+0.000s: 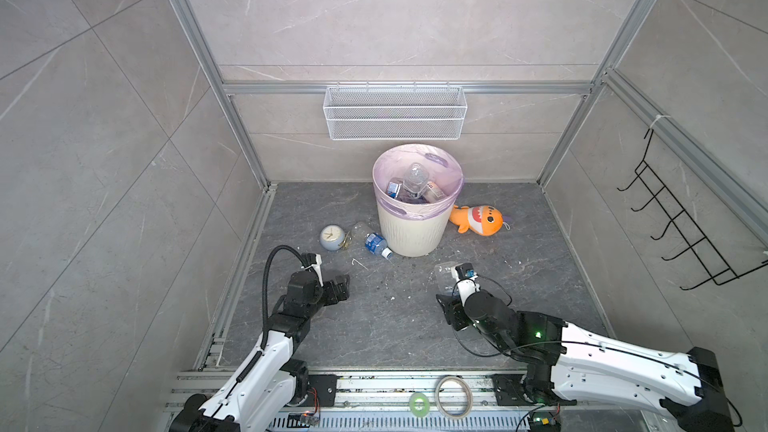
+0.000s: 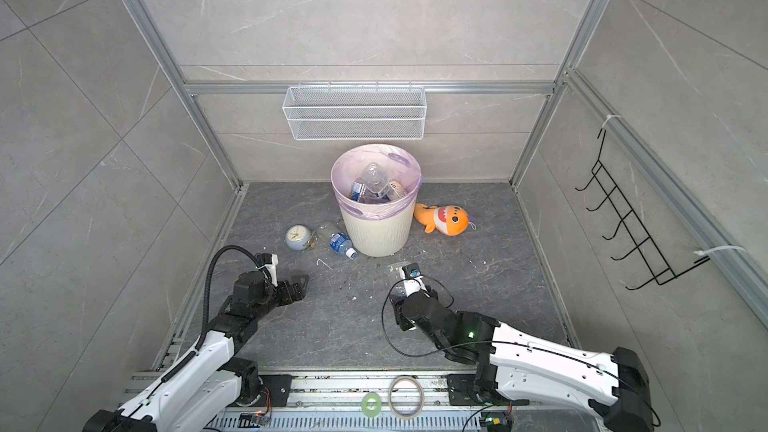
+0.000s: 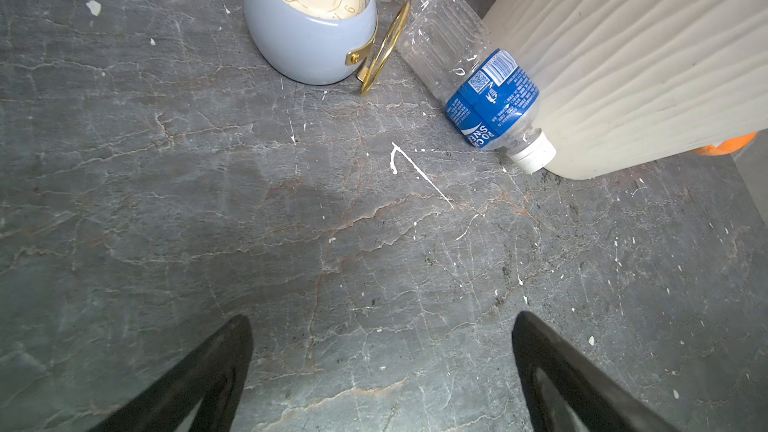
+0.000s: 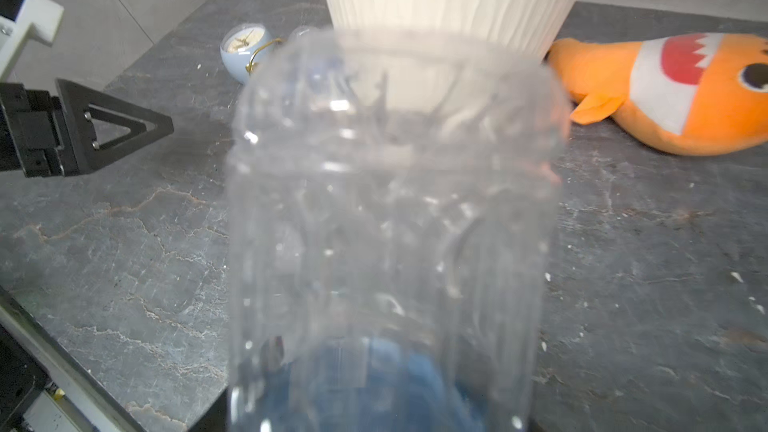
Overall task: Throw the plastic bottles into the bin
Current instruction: 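Carry the blue-labelled bottle with the right gripper over the bin, then open the right gripper to drop the bottle and draw it back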
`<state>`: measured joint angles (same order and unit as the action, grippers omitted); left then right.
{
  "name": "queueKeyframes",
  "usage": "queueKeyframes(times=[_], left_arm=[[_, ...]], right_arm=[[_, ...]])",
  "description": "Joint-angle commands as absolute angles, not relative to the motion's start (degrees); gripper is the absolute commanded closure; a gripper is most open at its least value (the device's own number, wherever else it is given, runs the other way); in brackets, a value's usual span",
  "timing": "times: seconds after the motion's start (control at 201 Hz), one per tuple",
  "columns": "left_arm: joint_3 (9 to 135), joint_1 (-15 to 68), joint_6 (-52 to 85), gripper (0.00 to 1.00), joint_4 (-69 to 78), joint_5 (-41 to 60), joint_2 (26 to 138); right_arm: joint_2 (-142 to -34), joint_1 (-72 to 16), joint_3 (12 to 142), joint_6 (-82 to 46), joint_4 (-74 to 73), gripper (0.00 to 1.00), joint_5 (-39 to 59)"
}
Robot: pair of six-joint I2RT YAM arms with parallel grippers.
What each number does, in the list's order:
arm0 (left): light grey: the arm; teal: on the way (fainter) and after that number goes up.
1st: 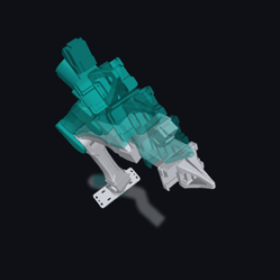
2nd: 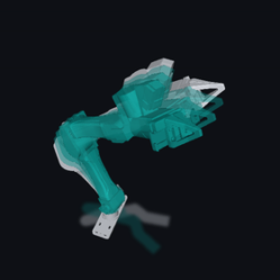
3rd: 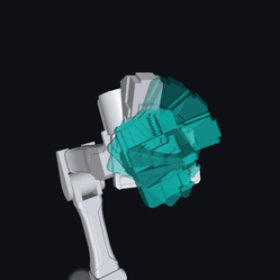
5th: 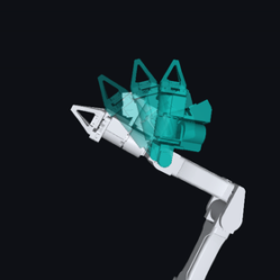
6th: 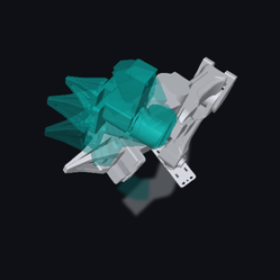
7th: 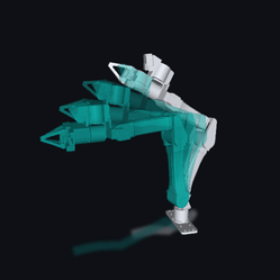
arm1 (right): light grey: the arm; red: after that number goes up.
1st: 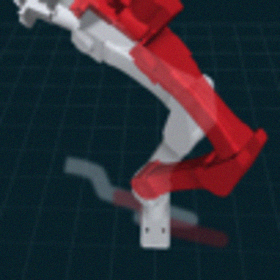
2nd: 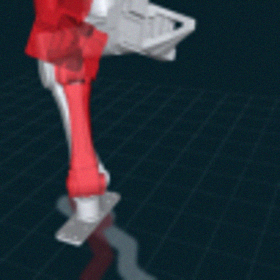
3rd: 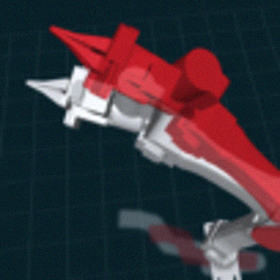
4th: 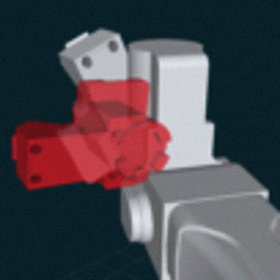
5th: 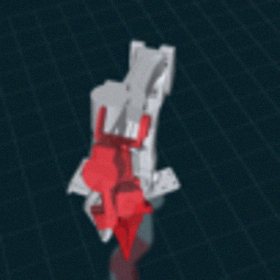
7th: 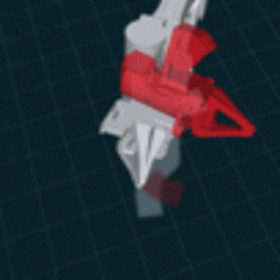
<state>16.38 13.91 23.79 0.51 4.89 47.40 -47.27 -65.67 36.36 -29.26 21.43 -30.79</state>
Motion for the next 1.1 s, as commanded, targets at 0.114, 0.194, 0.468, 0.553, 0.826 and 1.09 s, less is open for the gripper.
queueKeyframes(times=[0.114, 0.194, 0.468, 0.553, 0.826, 1.09], left_arm=[[18.41, 14.58, 21.83, 0.01, 2.72, 5.20, 47.62], [18.50, 14.52, 21.90, 0.01, 2.72, 5.10, 47.93], [18.67, 14.60, 22.02, 0.01, 2.64, 5.10, 47.99], [18.72, 14.61, 22.06, 0.01, 2.72, 5.14, 48.08], [18.46, 14.67, 22.29, 0.01, 2.37, 5.41, 47.16], [18.81, 14.64, 22.41, 0.01, 2.68, 4.87, 48.17]], right_arm=[[-42.63, -66.02, 44.57, -29.86, 32.55, 0.42, -42.04], [-44.89, -66.03, 50.71, -27.31, 33.90, 0.43, -44.48], [-67.57, -53.39, 80.79, -13.32, 29.17, 0.46, -40.47], [-79.56, -44.14, 94.31, -12.44, 29.57, 0.45, -31.96], [-111.49, -33.25, 137.38, -15.58, 48.26, 0.01, -29.19], [-94.68, -33.40, 111.49, -16.82, 34.48, 0.01, -22.32]])
